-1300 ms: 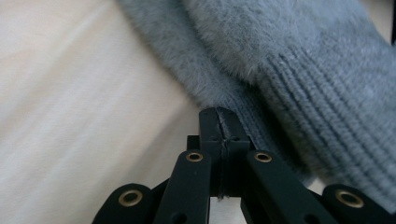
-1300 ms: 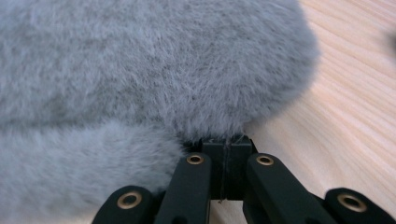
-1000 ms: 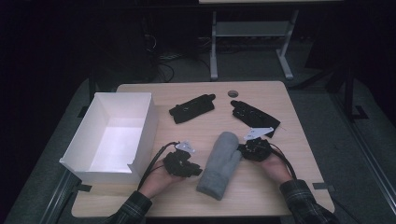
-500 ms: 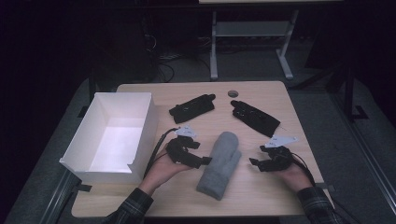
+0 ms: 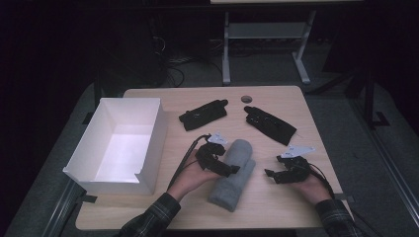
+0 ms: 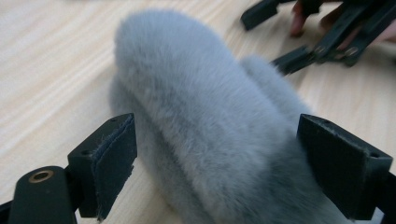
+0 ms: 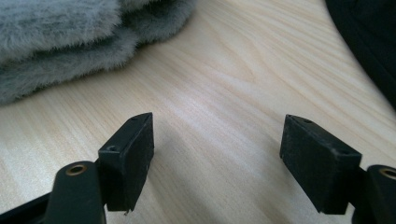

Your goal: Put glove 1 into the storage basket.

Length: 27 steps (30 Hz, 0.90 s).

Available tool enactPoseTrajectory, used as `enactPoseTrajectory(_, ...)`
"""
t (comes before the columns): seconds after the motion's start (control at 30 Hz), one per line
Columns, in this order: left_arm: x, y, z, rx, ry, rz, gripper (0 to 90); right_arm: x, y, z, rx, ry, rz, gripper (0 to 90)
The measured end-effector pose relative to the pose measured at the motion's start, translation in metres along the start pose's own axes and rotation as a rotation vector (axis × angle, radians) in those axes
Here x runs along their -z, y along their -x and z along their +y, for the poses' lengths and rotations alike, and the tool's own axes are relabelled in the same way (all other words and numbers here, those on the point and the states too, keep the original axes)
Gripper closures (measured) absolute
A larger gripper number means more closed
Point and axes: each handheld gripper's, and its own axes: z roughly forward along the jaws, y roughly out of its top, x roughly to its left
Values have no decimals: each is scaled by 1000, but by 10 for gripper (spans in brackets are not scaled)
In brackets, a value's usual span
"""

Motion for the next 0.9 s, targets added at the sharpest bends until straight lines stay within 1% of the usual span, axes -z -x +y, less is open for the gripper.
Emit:
enactPoseTrajectory(0.03, -4, -1, -3, 7, -4, 0, 128, 0, 0, 0, 2, 2, 0, 252)
enactPoseTrajectory(0.07, -9, -3, -6, 4, -26, -6, 128, -1, 0, -1, 3, 8, -1, 247)
enactPoseTrajectory(0.1, -9, -3, -6, 4, -26, -6, 128, -1, 0, -1, 3, 8, -1, 247)
enactPoseTrajectory(0.17, -14, -4, -10, 13, -32, -11, 127, -1, 0, -1, 0, 12, -1, 241)
enactPoseTrajectory(0.2, -16, -6, -12, 9, -41, -19, 127, -1, 0, -1, 0, 13, -1, 239)
enactPoseTrajectory(0.23, -20, -6, -14, 30, -31, -28, 128, -1, 0, -1, -3, 15, -1, 235)
enactPoseTrajectory(0.3, -23, -8, -17, 28, -41, -38, 129, -2, 0, -1, 3, 19, -1, 234)
enactPoseTrajectory(0.37, -24, -9, -17, 29, -46, -44, 139, -2, 0, -2, 3, 20, -2, 233)
enactPoseTrajectory(0.47, -26, -12, -20, 44, -52, -58, 144, -2, 0, -2, 1, 22, -2, 229)
enactPoseTrajectory(0.53, -26, -11, -21, 46, -45, -46, 144, -2, 0, -2, 2, 23, -2, 228)
enactPoseTrajectory(0.6, -26, -11, -22, 45, -42, -46, 147, -2, 0, -2, 2, 23, -2, 227)
enactPoseTrajectory(0.63, -25, -11, -22, 37, -46, -62, 171, -2, 0, -2, 2, 23, -2, 227)
enactPoseTrajectory(0.67, -25, -11, -22, 37, -46, -62, 245, -2, 0, -2, 2, 23, -2, 227)
enactPoseTrajectory(0.7, -25, -9, -21, 37, -57, -92, 302, -2, 0, -2, 1, 22, -2, 226)
enactPoseTrajectory(0.73, -25, -8, -20, 41, -62, -103, 337, -2, 0, -2, 2, 23, -2, 226)
enactPoseTrajectory(0.77, -25, -8, -20, 41, -62, -103, 387, -2, 0, -2, 2, 23, -2, 226)
enactPoseTrajectory(0.8, -25, -8, -20, 41, -68, -114, 387, -2, 0, -2, 2, 22, -1, 226)
enactPoseTrajectory(0.9, -25, -7, -20, 34, -83, -136, 525, -2, 0, -2, 1, 21, -1, 225)
